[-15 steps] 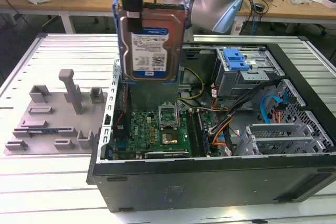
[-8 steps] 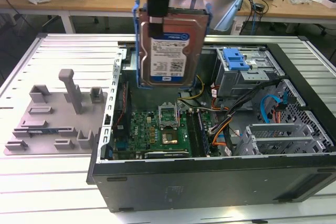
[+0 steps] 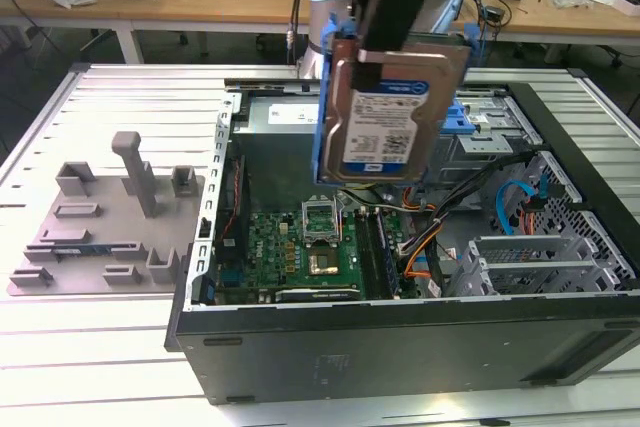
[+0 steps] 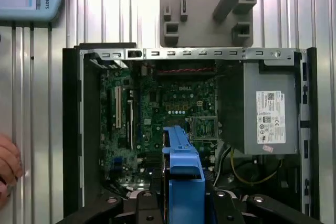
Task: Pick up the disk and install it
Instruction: 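Pick up the disk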
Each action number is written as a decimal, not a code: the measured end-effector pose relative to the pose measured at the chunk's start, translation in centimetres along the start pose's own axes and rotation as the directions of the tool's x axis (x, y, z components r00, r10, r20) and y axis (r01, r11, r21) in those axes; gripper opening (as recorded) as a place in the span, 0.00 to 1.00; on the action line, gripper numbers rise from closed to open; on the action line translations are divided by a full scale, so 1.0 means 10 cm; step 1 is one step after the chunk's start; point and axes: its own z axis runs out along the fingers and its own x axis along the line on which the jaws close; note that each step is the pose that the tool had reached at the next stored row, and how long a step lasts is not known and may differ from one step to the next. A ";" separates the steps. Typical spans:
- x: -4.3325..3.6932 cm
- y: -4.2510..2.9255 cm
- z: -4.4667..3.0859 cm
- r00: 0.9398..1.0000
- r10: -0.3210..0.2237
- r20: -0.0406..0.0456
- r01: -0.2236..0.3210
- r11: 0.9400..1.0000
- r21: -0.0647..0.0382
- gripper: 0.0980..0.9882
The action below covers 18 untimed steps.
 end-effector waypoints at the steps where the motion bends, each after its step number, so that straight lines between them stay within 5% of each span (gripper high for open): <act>1: 0.019 -0.048 -0.002 1.000 0.000 0.000 0.000 1.000 0.000 0.30; 7: 0.137 -0.303 -0.012 1.000 0.000 0.000 0.000 1.000 -0.001 0.30; 18: 0.177 -0.319 -0.012 1.000 0.000 0.000 0.000 1.000 -0.001 0.30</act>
